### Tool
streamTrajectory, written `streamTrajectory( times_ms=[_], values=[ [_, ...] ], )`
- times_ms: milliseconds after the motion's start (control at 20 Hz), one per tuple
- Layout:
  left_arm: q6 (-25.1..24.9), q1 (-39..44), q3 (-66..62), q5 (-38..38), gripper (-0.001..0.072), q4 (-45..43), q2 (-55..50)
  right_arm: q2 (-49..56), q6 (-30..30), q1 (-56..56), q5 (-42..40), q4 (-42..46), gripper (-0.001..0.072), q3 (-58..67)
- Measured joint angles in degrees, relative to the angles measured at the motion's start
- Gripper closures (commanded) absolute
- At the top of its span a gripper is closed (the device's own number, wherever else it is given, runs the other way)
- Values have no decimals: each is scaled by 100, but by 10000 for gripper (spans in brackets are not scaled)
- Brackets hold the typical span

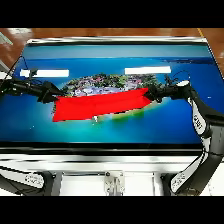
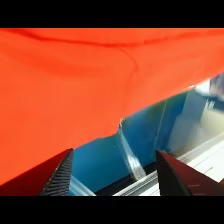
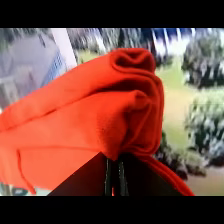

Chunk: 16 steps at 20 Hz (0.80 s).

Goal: Fold the shirts.

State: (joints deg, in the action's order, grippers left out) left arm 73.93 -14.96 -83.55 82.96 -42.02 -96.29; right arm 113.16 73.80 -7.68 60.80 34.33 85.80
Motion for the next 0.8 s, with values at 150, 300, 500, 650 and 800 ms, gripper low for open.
streamTrajectory(
  times_ms=[150, 300, 500, 650, 800],
  values=[
    [-17, 409, 0, -232, 546, 0, 15, -275, -216, 17, 92, -96, 651, 7],
    [-35, 1137, 0, -809, 664, 4, 4, -831, -278, 22, 573, 103, 651, 7],
    [227, 2588, 0, -2098, 664, 20, -258, -1967, 28, 103, 1307, 778, 652, 7],
    [527, 3711, 0, -3021, 664, 168, -601, -2918, 463, 223, 1775, 1364, 651, 7],
    [669, 4612, -4, -3849, 664, 872, -977, -3740, 861, 369, 2175, 1692, 651, 7]
  ],
)
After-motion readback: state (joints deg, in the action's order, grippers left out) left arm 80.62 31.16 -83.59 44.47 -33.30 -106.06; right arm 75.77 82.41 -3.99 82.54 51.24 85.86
